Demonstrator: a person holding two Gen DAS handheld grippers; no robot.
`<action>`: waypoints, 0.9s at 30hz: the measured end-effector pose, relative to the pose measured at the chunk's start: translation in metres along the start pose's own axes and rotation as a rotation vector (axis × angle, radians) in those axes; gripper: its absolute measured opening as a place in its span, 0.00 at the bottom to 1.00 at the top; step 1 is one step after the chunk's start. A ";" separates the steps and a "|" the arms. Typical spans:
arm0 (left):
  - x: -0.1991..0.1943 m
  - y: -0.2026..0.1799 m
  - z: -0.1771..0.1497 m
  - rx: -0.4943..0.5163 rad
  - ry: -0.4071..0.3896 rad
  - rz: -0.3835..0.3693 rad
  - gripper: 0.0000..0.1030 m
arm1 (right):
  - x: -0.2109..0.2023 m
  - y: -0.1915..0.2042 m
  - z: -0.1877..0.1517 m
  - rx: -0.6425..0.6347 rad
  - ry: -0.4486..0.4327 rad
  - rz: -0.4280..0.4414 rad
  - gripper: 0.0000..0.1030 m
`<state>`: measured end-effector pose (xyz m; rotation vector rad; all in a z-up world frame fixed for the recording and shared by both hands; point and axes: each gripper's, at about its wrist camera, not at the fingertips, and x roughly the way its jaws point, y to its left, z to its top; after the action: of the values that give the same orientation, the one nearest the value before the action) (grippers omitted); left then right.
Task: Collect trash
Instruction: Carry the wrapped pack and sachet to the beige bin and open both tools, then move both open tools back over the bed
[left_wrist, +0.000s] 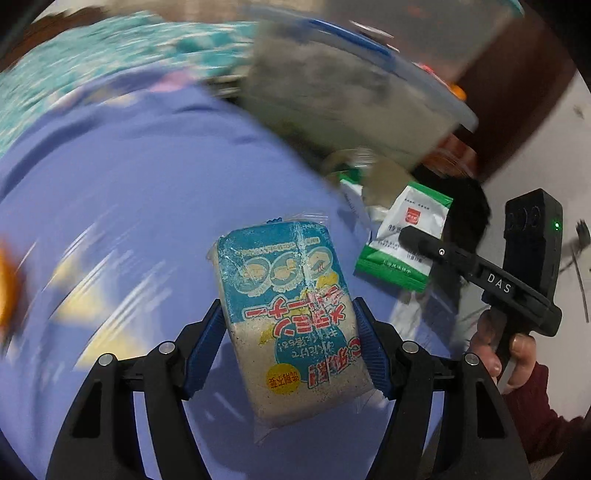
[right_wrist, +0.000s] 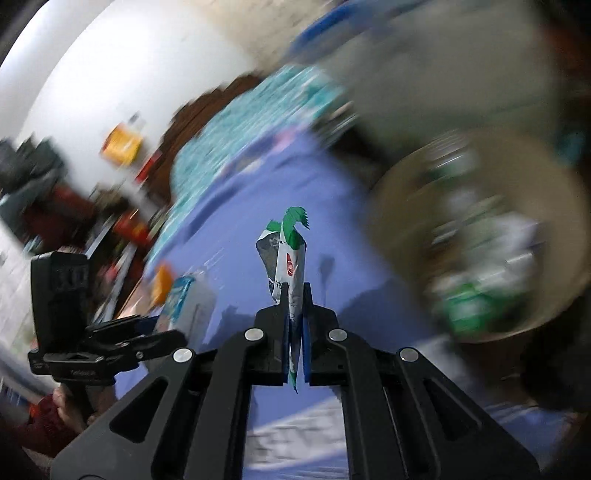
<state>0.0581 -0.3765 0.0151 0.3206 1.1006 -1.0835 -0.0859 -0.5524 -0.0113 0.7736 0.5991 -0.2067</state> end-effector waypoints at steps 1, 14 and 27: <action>0.014 -0.016 0.016 0.028 0.012 -0.019 0.64 | -0.009 -0.015 0.007 0.018 -0.025 -0.032 0.07; 0.115 -0.074 0.098 0.025 0.098 -0.012 0.87 | 0.015 -0.074 0.022 0.114 0.016 -0.084 0.14; 0.008 -0.016 0.047 -0.021 -0.079 0.040 0.88 | -0.001 -0.038 0.026 0.056 -0.109 -0.085 0.71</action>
<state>0.0718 -0.4208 0.0349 0.2797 1.0305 -1.0404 -0.0898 -0.5977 -0.0186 0.7869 0.5254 -0.3427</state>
